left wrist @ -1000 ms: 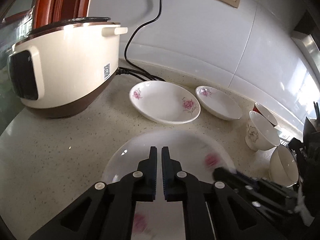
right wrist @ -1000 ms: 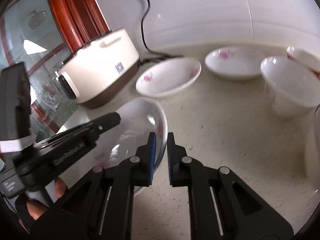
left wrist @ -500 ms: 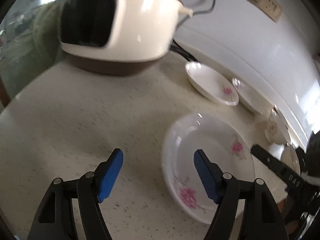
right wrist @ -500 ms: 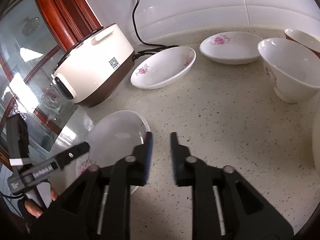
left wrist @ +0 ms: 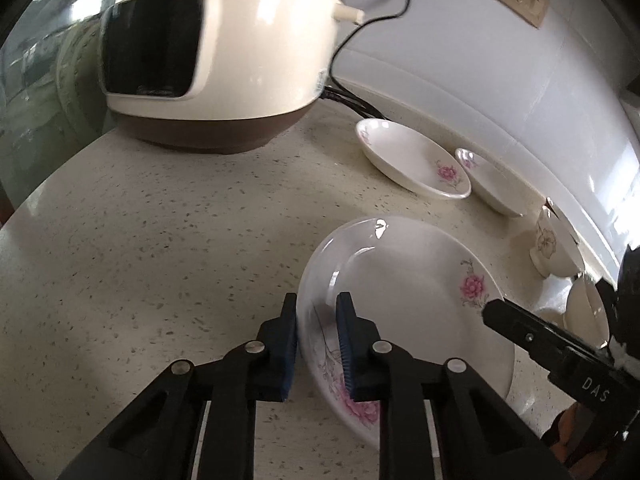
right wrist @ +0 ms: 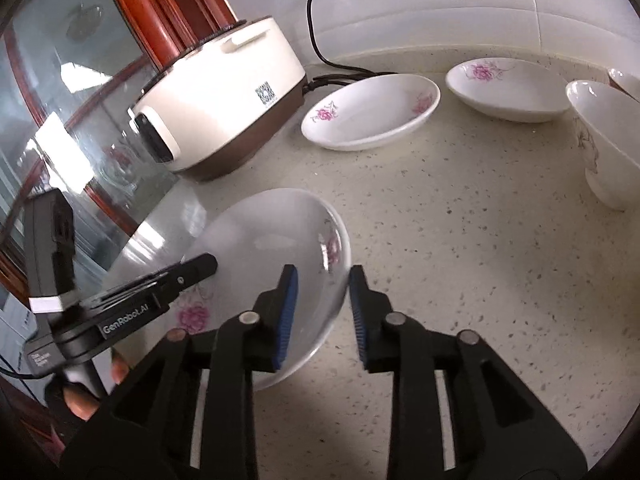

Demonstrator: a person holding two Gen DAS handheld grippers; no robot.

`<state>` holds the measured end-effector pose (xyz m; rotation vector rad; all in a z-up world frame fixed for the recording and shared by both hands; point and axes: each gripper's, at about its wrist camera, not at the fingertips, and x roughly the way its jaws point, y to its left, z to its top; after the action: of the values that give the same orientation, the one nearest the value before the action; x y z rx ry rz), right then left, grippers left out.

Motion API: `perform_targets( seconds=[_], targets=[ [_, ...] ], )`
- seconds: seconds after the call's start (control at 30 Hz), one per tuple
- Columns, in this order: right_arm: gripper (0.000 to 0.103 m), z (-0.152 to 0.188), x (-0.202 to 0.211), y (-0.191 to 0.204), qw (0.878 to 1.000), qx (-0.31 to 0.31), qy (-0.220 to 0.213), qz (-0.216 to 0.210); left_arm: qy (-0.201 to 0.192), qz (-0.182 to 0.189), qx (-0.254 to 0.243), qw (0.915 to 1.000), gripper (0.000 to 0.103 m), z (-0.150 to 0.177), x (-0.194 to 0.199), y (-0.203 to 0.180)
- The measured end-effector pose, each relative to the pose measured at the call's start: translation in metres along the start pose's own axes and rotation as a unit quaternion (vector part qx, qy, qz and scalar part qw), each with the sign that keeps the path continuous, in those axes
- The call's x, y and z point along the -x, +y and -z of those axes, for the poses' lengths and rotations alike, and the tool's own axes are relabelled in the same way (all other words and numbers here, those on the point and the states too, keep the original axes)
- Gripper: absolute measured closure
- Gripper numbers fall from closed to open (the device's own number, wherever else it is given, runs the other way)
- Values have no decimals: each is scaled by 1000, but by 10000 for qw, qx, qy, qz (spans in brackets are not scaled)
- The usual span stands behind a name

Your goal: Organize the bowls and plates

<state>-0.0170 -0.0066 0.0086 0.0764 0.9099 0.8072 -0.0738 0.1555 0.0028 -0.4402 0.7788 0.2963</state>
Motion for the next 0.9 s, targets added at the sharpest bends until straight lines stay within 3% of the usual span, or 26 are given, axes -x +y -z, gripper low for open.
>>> perform_targets(
  seconds=[0.07, 0.4, 0.57, 0.63, 0.67, 0.73, 0.83, 0.9],
  targets=[
    [87, -2, 0, -3, 9998, -88, -99, -137, 3, 128, 154, 9998, 84, -4, -1, 8],
    [87, -11, -28, 16, 9996, -1, 99, -256, -176, 35, 668, 9976, 84, -18, -6, 38],
    [86, -12, -33, 14, 9995, -70, 179, -245, -203, -43, 649, 9977, 84, -19, -9, 34],
    [84, -12, -33, 13, 9995, -111, 175, -235, -216, -33, 720, 9972, 74, -18, -8, 36],
    [76, -12, -33, 13, 9995, -131, 160, -226, -257, -23, 761, 9968, 68, -18, -6, 37],
    [66, -12, -29, 10, 9995, -201, 40, -237, -463, 6, 844, 9954, 42, -17, 3, 40],
    [61, -13, -20, 3, 9987, -421, -221, -158, -937, -95, 746, 9928, 35, -18, 25, 34],
    [60, -13, -11, -5, 9967, -649, -480, 8, -965, -24, 570, 9937, 30, -26, 30, 21]
  ],
)
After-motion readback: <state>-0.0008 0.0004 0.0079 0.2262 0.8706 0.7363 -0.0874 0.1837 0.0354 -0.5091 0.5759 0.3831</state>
